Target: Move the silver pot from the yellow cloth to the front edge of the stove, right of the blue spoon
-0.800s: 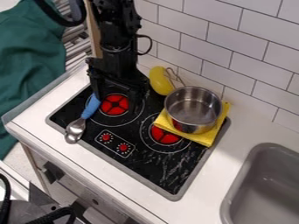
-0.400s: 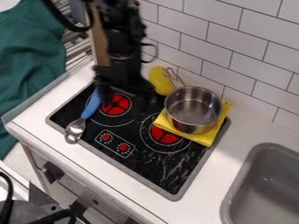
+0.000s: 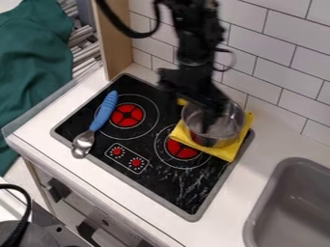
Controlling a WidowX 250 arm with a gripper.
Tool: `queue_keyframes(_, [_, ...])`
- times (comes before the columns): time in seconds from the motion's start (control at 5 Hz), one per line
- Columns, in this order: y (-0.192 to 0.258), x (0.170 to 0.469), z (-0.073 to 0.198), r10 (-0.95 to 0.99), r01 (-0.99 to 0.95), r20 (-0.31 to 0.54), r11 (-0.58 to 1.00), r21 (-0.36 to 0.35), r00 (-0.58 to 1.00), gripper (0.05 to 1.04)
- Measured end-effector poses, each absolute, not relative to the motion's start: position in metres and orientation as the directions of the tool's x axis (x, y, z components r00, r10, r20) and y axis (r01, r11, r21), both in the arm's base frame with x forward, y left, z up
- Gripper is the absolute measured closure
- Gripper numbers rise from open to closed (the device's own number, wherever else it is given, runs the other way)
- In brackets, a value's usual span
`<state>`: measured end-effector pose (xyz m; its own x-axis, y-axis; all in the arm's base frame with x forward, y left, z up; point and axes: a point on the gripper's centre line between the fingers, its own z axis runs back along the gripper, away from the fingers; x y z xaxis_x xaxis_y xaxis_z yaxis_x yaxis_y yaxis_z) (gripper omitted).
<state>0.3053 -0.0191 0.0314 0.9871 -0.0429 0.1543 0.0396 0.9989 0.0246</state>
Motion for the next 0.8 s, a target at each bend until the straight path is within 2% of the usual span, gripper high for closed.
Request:
queue_keyframes(0.2, [-0.047,0.318,0.032,-0.091,0.09,0.171,0.996,0.013,0.981,0.081])
queue_keyframes(0.4, [-0.056,0.323,0.03,-0.094,0.094,0.171,0.996,0.009,0.981,0.081])
queue_keyframes(0.6, [-0.056,0.325,0.022,-0.097,0.096,0.164,0.995,0.012,0.982,0.081])
queue_keyframes(0.8, [-0.055,0.326,0.004,-0.092,0.093,0.139,0.996,-0.002,0.986,0.081])
